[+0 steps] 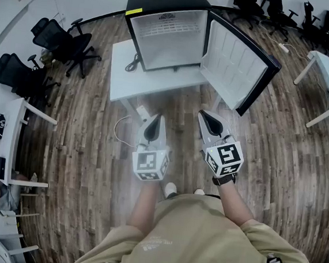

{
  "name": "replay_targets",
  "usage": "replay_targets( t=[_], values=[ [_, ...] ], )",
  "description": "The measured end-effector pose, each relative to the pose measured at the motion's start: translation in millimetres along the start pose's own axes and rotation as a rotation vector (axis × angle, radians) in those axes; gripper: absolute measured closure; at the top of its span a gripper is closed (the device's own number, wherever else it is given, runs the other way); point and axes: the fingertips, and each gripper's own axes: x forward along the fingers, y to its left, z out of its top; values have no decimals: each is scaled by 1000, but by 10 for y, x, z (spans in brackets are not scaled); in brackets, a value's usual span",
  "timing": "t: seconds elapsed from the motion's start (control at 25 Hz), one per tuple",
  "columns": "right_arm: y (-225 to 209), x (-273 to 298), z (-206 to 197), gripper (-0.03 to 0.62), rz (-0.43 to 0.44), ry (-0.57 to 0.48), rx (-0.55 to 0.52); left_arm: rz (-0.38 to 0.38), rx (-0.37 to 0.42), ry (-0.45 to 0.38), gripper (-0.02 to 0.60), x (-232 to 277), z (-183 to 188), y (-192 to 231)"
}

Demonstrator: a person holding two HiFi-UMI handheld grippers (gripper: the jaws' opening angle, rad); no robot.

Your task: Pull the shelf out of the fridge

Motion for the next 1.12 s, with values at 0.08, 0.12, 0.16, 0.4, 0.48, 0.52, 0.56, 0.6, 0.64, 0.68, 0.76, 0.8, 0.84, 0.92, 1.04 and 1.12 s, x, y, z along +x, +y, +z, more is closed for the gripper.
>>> replay_targets(
  t=[0.08, 0.12, 0.16, 0.4, 0.48, 0.52, 0.56, 0.6, 0.64, 0.68, 0.76, 0.8, 0.84, 0.92, 1.04, 1.12],
  values=[
    [26, 24, -33, 588, -15, 9, 23, -6, -4, 6, 580, -52, -7, 77],
    [30, 40, -45, 588, -22, 13, 39, -7, -9, 9, 580, -75, -10, 124],
    [28, 61, -56, 588, -29, 16, 58, -6, -17, 11, 580, -95, -14, 179],
    [38, 180, -163, 588, -52, 28, 128, 27, -36, -4, 580, -224, -30, 486],
    [61, 239, -153, 588, -62, 22, 122, 37, -24, -13, 580, -263, -28, 605],
    [74, 280, -136, 588, -66, 18, 118, 42, -19, -16, 580, -277, -27, 670],
    [92, 324, -116, 588, -70, 13, 114, 45, -17, -17, 580, -292, -25, 735],
    [115, 370, -98, 588, -72, 9, 112, 48, -17, -18, 580, -310, -21, 799],
    [145, 414, -83, 588, -75, 6, 111, 50, -18, -16, 580, -332, -17, 861],
    [182, 456, -72, 588, -77, 4, 110, 51, -19, -13, 580, -357, -17, 924],
    [272, 540, -60, 588, -78, 3, 109, 49, -22, -12, 580, -405, -14, 1045],
    [323, 580, -64, 588, -77, 1, 112, 47, -26, -15, 580, -426, -8, 1099],
    [375, 617, -75, 588, -73, -2, 116, 46, -29, -18, 580, -442, -12, 1152],
    [472, 671, -118, 588, -64, -1, 122, 46, -33, -19, 580, -463, -59, 1241],
    [566, 660, -254, 588, -68, 20, 127, 30, -55, -3, 580, -489, -199, 1259],
    [598, 671, -381, 588, -74, 46, 138, 15, -78, 18, 580, -482, -323, 1250]
  ],
)
